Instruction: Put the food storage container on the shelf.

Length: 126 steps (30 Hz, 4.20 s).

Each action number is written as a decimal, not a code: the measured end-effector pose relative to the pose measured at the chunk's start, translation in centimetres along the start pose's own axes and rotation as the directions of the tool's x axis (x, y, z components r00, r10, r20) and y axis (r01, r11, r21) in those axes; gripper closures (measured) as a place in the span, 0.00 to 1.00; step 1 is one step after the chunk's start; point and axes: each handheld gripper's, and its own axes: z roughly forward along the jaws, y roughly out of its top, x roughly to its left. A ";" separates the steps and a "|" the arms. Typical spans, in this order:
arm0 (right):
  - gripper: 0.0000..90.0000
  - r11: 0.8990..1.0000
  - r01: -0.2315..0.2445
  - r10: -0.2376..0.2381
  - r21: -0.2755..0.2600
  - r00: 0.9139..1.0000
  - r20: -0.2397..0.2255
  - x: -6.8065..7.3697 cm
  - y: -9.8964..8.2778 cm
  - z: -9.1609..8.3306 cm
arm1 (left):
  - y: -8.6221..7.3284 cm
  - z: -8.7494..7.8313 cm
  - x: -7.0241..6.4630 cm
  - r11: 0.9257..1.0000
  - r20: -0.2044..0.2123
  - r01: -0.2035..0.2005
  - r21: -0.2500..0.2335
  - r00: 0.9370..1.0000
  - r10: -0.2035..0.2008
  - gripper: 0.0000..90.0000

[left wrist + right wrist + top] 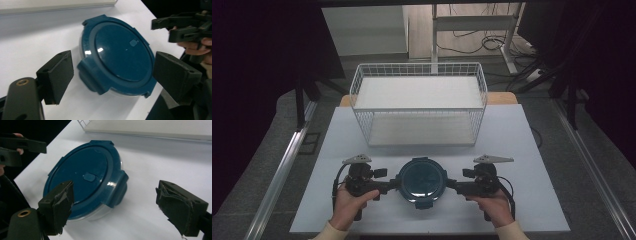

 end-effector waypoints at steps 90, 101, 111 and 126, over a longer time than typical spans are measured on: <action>0.44 0.988 -0.028 0.001 -0.150 0.983 -0.181 4.2 1.3 -2.3 | 0.3 -2.0 -3.3 0.993 0.159 0.093 -0.073 0.984 -0.080 0.50; 0.44 0.985 -0.009 -0.021 -0.172 0.985 -0.172 4.5 2.2 -3.0 | 1.7 -2.5 -3.8 0.995 0.146 0.051 -0.088 0.989 -0.038 0.50; 0.45 0.982 0.010 -0.044 -0.186 0.983 -0.177 4.3 4.5 -3.2 | 4.1 -2.8 -3.7 0.994 0.141 0.033 -0.105 0.990 -0.018 0.50; 0.45 0.978 0.043 -0.078 -0.205 0.983 -0.167 4.9 7.9 -4.4 | 7.2 -4.1 -4.2 0.991 0.147 0.015 -0.132 0.989 0.005 0.50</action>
